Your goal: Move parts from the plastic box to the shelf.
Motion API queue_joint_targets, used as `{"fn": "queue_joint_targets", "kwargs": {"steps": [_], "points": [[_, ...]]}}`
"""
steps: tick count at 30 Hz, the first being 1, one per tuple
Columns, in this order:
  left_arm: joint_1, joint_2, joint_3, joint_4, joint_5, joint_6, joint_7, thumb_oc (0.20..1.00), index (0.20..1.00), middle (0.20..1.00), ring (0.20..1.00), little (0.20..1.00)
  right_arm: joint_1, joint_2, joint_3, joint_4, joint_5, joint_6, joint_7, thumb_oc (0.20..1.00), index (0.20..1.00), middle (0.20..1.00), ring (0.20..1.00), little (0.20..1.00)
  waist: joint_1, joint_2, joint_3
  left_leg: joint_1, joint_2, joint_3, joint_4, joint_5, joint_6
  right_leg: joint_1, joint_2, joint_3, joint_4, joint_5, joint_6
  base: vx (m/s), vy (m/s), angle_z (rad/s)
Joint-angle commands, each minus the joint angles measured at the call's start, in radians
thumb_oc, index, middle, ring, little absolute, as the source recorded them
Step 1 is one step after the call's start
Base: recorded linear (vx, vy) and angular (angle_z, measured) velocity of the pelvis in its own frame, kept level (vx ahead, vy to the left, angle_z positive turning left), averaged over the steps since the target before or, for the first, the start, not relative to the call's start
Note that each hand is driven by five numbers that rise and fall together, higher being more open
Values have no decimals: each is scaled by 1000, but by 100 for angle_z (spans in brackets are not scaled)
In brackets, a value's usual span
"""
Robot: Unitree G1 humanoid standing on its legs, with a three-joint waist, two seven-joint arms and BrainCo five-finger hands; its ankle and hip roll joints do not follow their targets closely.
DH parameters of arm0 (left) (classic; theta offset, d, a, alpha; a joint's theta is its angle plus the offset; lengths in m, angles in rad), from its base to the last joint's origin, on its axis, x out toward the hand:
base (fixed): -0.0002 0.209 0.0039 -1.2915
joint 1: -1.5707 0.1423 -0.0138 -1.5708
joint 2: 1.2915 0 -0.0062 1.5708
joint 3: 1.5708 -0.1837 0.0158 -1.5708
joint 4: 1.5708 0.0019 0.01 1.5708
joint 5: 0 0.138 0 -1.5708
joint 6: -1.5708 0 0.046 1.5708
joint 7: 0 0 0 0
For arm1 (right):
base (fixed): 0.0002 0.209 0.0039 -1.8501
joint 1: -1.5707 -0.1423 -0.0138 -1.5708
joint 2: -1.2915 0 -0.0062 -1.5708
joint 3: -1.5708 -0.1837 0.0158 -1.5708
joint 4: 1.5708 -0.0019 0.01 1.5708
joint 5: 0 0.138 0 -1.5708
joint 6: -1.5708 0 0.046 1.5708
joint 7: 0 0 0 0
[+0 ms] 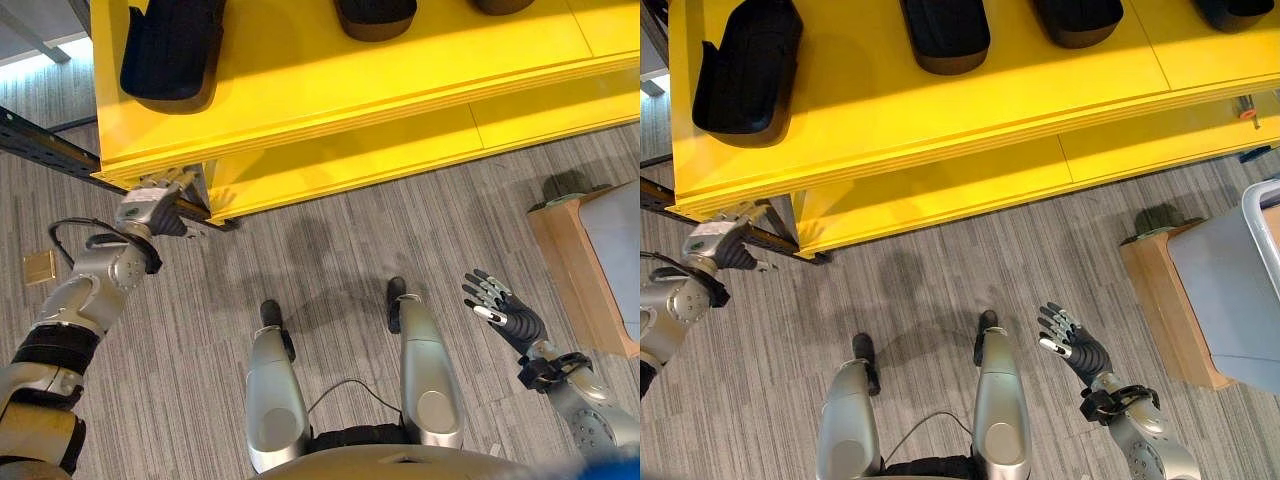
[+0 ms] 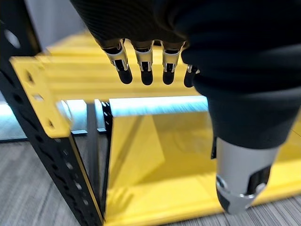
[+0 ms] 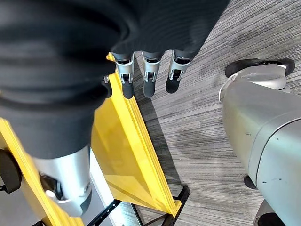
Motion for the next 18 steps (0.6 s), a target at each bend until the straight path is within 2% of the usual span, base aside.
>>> {"fn": "queue_joint_targets", "kwargs": {"steps": [1,10,18], "points": [[-19,84,70,0,-36,8,63,1000,1000,1000,1000,1000,23,3,-29,-35,-5,-25,14,1000,1000,1000,1000,1000,4,-40,-52,-63,41,-72,50,15,0,97,-97,19,-124,108,90,0,0,0],[15,136,158,-90,-23,15,86,1000,1000,1000,1000,1000,25,7,-47,-41,-8,-23,13,1000,1000,1000,1000,1000,9,-36,-54,-64,41,-70,53,13,1,96,-98,22,-121,103,90,0,0,0],[-13,138,133,-50,0,31,76,1000,1000,1000,1000,1000,20,8,-37,-32,-9,-13,16,1000,1000,1000,1000,1000,6,-37,-53,-71,41,-71,63,9,3,89,-99,23,-113,100,89,0,0,0]]}}
